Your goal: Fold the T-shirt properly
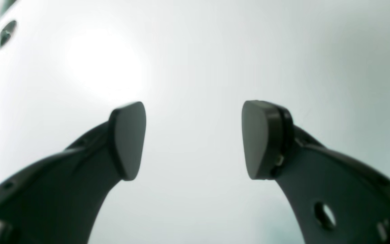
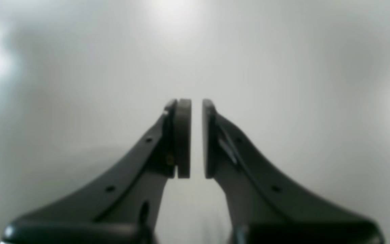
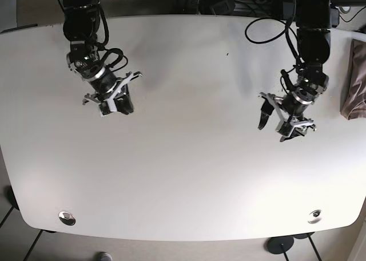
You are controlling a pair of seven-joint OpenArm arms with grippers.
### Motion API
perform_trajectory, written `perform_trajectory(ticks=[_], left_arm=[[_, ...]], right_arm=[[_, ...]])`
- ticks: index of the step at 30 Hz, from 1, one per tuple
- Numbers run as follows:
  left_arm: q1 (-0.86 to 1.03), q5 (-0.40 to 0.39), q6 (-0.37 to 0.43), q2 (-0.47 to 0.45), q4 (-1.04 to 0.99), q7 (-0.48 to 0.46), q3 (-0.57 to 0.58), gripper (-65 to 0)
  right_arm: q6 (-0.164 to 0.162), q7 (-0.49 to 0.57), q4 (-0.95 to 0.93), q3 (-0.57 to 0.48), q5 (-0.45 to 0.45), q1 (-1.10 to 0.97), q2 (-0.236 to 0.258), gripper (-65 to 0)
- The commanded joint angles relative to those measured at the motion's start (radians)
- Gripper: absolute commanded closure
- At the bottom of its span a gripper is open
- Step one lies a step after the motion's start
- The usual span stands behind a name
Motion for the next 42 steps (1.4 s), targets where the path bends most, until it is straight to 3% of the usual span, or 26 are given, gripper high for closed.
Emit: perform_trajectory(ticks=[1, 4, 7, 10, 15, 17, 24, 26, 31, 33, 38, 42], left_arm=[[0.043, -0.010, 0.070, 0.022, 0.079, -0.023, 0.021, -40.8], [0.182, -0.010, 0.164, 0.122, 0.196, -0.023, 0.023, -40.8], [0.367, -0.012, 0.248, 0.202, 0.323, -0.046, 0.004, -40.7], [0.522, -0.010, 0.319, 0.252, 0.332, -0.204, -0.019, -40.7], [0.844, -0.010, 0.420, 0.307, 0.341, -0.480, -0.022, -40.7], [0.959, -0.013, 0.449, 0.312, 0.345, -0.544, -0.020, -40.7], [1.231, -0.016, 0.455, 0.347, 0.263, -0.566, 0.001, -40.7], [1.223, -0.016, 0.455, 0.347, 0.116, -0.566, 0.001, -40.7], [0.989, -0.016, 0.455, 0.346, -0.260, -0.564, -0.007, -40.7], [0.851, -0.015, 0.455, 0.346, -0.458, -0.561, -0.007, -40.7], [0.511, -0.016, 0.455, 0.309, -0.974, -0.560, -0.007, -40.7], [0.338, -0.018, 0.455, 0.304, -1.236, -0.560, -0.007, -40.7]], right_arm=[[-0.004, 0.105, 0.018, 0.051, -0.018, -0.036, -0.014, -5.1], [-0.004, 0.230, 0.021, 0.097, -0.057, -0.128, -0.017, -5.1], [-0.002, 0.296, 0.049, 0.142, -0.023, -0.249, -0.016, -5.1], [-0.002, 0.345, 0.052, 0.147, 0.038, -0.357, -0.014, -5.1], [-0.002, 0.443, 0.053, 0.128, 0.163, -0.593, 0.037, -5.1], [-0.002, 0.484, 0.073, 0.131, 0.166, -0.674, 0.044, -5.1], [-0.004, 0.501, 0.064, 0.124, 0.203, -0.924, 0.052, -5.1], [-0.004, 0.501, -0.040, 0.065, 0.203, -0.924, 0.052, -4.9], [-0.004, 0.524, -0.401, -0.082, 0.210, -0.711, 0.092, -4.9], [-0.005, 0.593, -0.574, -0.088, 0.201, -0.613, 0.083, -4.9], [-0.011, 0.668, -0.967, -0.249, 0.203, -0.370, 0.083, -4.9], [-0.013, 0.685, -1.096, -0.300, 0.204, -0.265, 0.080, -4.9]])
